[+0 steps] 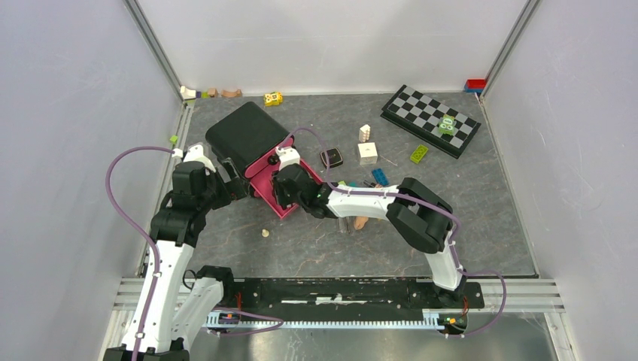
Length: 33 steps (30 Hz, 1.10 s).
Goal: Organize the makeup
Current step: Place the makeup in the drawer, then pick up the makeup tool from the center of the board.
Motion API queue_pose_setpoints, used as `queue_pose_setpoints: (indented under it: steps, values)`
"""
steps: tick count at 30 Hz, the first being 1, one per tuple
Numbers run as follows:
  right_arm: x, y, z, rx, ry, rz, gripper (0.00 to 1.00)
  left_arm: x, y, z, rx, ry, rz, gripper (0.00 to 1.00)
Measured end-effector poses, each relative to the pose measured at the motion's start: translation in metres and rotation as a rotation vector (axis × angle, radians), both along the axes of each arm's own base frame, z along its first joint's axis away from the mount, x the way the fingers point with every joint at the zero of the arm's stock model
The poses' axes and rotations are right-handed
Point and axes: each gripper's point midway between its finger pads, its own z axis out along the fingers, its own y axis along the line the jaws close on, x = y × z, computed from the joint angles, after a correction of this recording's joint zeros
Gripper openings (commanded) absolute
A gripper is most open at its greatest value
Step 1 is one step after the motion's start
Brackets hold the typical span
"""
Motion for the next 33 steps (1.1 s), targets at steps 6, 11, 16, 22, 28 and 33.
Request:
queue_pose_setpoints:
  steps: [6, 11, 16, 22, 28, 33]
  values:
    - [0.002, -0.008, 0.021, -0.019, -0.041, 0.002, 0.33, 0.000, 0.000, 0.000, 0.000, 0.000, 0.000, 1.00]
    - [0.001, -0.033, 0.092, 0.027, -0.159, -0.020, 0.35, 0.000, 0.000, 0.000, 0.000, 0.000, 0.000, 1.00]
    - [-0.011, -0.097, 0.136, 0.006, -0.261, -0.104, 0.40, 0.000, 0.000, 0.000, 0.000, 0.001, 0.000, 1.00]
    - [-0.027, -0.189, 0.078, -0.233, -0.225, -0.190, 0.51, 0.001, 0.000, -0.001, 0.000, 0.007, -0.001, 1.00]
    - [-0.047, -0.240, 0.012, -0.430, -0.091, -0.151, 0.52, 0.001, -0.001, -0.001, -0.001, 0.007, -0.003, 1.00]
    - [-0.052, -0.236, -0.003, -0.431, -0.035, -0.096, 0.54, 0.001, -0.001, -0.003, -0.001, 0.015, -0.003, 1.00]
